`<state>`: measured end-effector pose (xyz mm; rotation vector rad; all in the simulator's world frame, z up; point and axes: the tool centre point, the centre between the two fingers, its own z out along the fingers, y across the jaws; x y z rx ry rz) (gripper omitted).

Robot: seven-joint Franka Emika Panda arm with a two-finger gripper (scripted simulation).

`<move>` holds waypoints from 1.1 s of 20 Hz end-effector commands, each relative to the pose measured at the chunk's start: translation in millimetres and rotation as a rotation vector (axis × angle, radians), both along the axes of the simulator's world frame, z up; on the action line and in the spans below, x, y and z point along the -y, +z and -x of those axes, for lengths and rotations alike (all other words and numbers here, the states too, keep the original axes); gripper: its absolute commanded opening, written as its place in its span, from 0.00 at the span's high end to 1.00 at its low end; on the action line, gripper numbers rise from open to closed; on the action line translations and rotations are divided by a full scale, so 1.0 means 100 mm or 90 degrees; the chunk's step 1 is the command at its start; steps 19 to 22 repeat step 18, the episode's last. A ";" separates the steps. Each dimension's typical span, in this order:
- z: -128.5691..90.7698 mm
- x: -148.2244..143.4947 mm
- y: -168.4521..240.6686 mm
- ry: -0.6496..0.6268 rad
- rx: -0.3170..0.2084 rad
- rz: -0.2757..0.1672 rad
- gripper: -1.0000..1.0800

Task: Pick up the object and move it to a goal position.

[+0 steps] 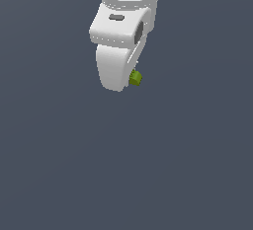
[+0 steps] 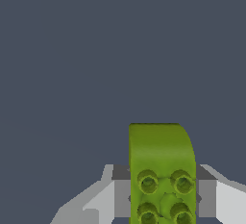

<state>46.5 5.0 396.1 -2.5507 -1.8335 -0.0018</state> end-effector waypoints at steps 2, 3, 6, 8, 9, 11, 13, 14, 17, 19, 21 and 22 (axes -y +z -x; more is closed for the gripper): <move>-0.05 -0.04 0.19 -0.001 -0.001 0.000 1.00; -0.06 -0.05 0.23 -0.001 -0.001 0.000 1.00; -0.09 -0.08 0.33 -0.001 -0.001 0.000 1.00; -0.11 -0.09 0.38 -0.001 -0.001 0.000 1.00; -0.12 -0.09 0.40 -0.001 -0.001 0.000 1.00; -0.13 -0.10 0.44 -0.001 -0.001 0.000 1.00; -0.14 -0.11 0.46 -0.001 -0.001 0.000 1.00; -0.14 -0.11 0.47 -0.001 0.000 0.001 1.00; -0.15 -0.11 0.48 -0.001 0.000 0.001 1.00; -0.15 -0.11 0.48 -0.001 0.000 0.001 1.00; -0.15 -0.11 0.48 -0.001 0.000 0.001 1.00; -0.15 -0.11 0.48 -0.001 0.000 0.001 1.00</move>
